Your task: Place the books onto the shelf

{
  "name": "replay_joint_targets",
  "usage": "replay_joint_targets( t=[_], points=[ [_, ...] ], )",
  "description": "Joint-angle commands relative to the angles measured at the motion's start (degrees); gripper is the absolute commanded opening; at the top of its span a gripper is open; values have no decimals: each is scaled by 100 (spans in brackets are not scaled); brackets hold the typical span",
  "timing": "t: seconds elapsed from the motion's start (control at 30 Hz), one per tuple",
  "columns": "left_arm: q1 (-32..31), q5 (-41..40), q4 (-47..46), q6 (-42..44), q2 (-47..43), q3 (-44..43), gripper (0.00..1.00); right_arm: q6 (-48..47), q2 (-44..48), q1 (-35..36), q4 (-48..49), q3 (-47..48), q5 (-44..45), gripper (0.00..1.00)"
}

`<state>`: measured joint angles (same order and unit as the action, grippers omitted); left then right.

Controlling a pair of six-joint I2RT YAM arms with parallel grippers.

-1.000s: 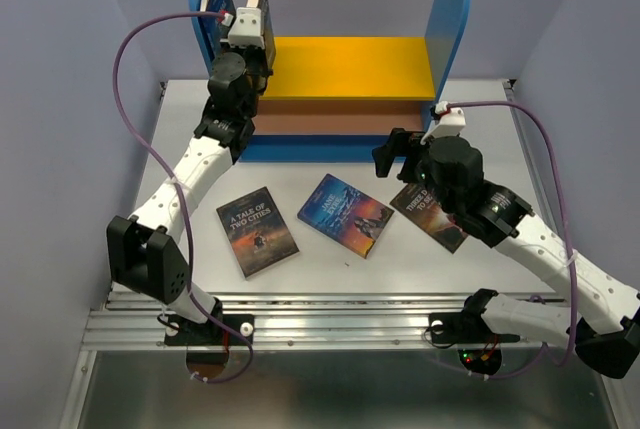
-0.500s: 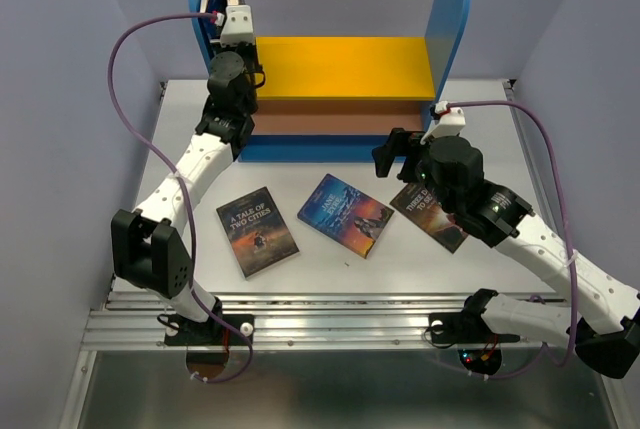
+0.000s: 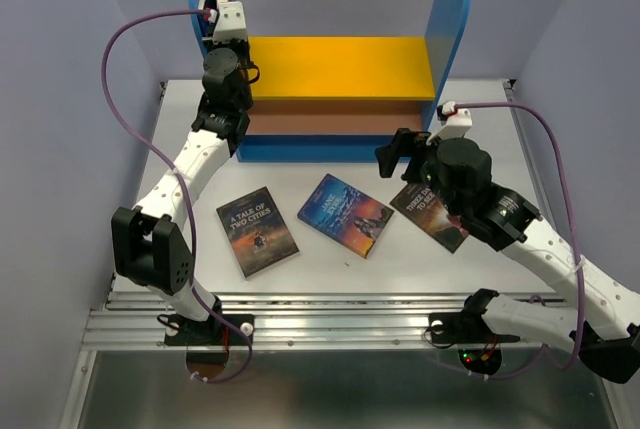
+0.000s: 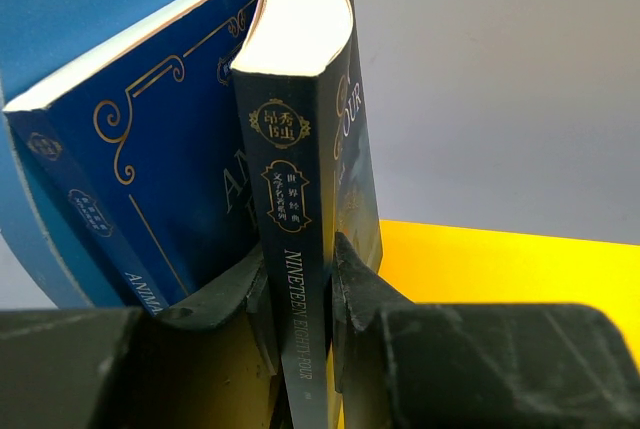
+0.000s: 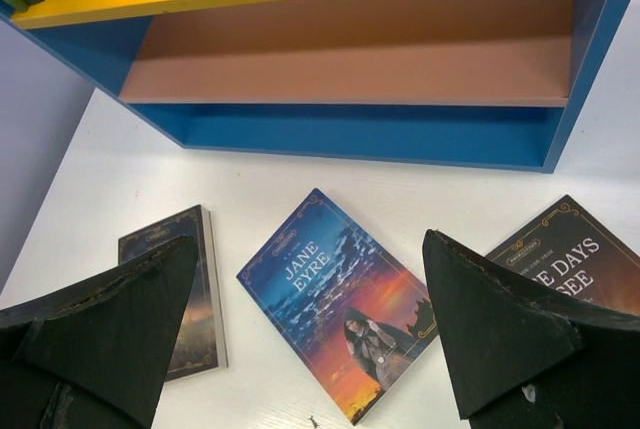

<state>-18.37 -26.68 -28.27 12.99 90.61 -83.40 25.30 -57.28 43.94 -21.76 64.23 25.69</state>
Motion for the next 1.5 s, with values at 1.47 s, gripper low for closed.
replay_joint_targets(
  t=[1.47],
  points=[
    [70,-611,120,-878,-491,104,23,116,111,0,66,-24,6,100]
  ],
)
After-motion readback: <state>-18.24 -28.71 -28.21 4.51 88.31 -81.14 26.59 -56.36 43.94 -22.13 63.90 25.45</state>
